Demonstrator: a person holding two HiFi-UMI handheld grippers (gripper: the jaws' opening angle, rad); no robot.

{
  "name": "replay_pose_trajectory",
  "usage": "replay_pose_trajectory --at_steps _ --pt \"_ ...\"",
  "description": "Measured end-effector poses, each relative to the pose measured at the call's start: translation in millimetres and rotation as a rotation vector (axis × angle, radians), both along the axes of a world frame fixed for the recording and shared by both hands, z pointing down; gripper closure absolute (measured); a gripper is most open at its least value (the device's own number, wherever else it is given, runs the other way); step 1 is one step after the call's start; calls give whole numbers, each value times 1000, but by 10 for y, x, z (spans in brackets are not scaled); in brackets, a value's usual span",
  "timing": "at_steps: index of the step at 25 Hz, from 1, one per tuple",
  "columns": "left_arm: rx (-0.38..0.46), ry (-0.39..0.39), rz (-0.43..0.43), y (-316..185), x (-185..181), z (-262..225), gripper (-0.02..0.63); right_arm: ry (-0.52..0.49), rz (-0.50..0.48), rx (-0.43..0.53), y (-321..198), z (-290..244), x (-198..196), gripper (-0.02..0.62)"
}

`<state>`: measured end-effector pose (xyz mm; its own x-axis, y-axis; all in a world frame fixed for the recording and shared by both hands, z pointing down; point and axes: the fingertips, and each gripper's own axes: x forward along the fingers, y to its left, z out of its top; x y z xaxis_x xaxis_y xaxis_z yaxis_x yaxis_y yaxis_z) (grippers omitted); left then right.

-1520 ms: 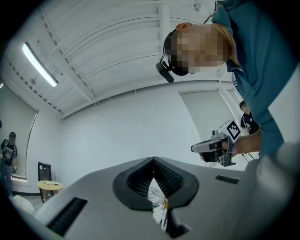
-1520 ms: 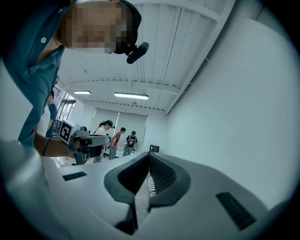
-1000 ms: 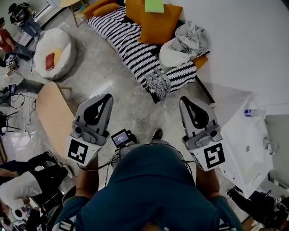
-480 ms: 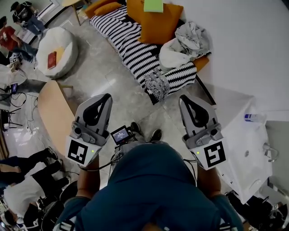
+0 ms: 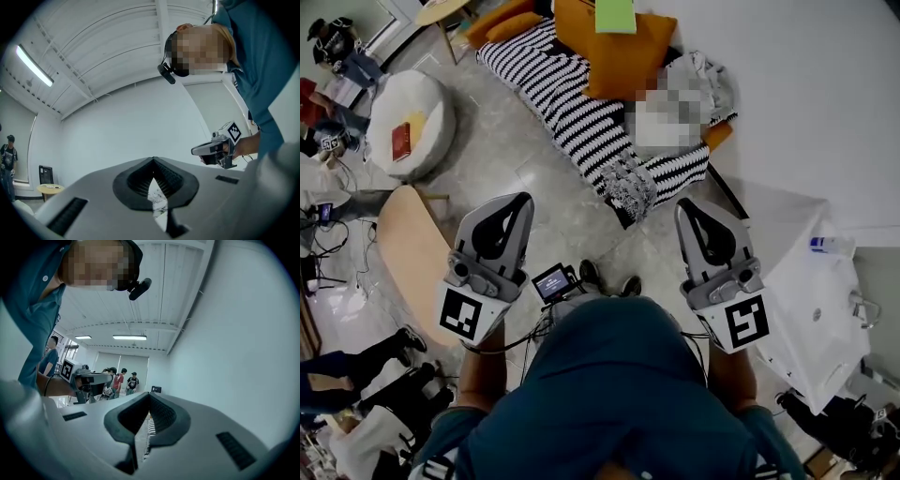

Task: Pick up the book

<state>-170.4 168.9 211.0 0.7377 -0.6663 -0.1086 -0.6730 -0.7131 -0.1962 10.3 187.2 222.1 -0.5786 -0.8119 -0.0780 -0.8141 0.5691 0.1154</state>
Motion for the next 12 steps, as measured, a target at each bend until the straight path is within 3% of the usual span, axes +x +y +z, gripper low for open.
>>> replay_pose_trajectory --at_steps 12 --pt "-11 20 80 -492 -430 66 604 42 75 30 -369 -79 -426 581"
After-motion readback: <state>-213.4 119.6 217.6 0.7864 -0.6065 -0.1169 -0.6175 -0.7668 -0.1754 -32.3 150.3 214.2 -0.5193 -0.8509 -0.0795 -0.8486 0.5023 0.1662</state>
